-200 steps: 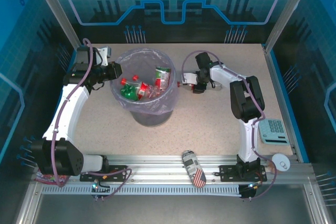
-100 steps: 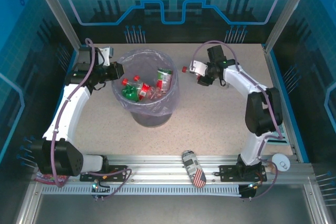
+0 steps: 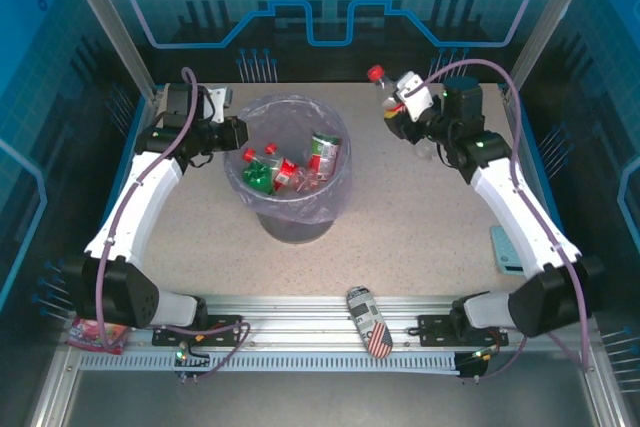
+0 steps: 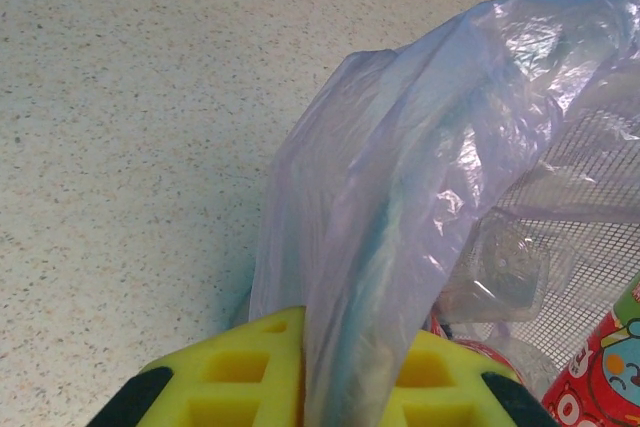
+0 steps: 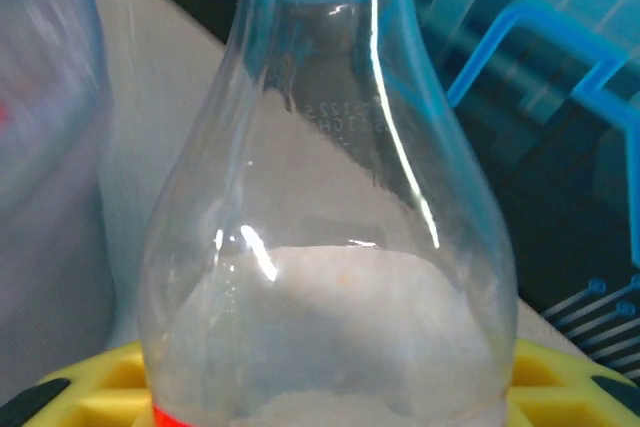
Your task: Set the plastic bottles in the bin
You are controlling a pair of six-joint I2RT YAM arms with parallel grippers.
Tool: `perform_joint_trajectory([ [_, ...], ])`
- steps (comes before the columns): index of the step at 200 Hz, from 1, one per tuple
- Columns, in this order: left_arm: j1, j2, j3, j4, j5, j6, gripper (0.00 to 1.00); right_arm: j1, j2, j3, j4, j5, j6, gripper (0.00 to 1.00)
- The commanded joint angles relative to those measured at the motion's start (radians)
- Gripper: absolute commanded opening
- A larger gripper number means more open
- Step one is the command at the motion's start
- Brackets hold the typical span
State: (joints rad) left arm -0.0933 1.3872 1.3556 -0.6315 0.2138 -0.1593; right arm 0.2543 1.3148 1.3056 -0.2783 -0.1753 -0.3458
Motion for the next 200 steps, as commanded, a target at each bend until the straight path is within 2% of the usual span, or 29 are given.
perform_joint_trajectory([
  [1,-0.046,0.033,0.028,-0.079,0.040,-0.018,0.00,0.026,-0.063,-0.033,0.155,-0.081,0.174,0.37],
  [62,-0.110,0.087,0.061,-0.066,0.054,-0.048,0.00,0.200,-0.103,-0.027,0.362,-0.133,0.299,0.38],
  [101,-0.114,0.085,0.039,-0.035,0.058,-0.052,0.00,0.314,0.008,0.026,0.446,-0.200,0.335,0.38],
  [127,-0.114,0.072,0.019,-0.022,0.044,-0.045,0.00,0.377,0.073,0.050,0.498,-0.189,0.285,0.38],
  [155,-0.115,0.062,-0.001,-0.001,0.046,-0.048,0.00,0.394,0.149,0.085,0.543,-0.192,0.289,0.39],
  [200,-0.114,0.052,-0.008,0.004,0.059,-0.049,0.00,0.409,0.307,0.119,0.695,-0.303,0.288,0.40],
])
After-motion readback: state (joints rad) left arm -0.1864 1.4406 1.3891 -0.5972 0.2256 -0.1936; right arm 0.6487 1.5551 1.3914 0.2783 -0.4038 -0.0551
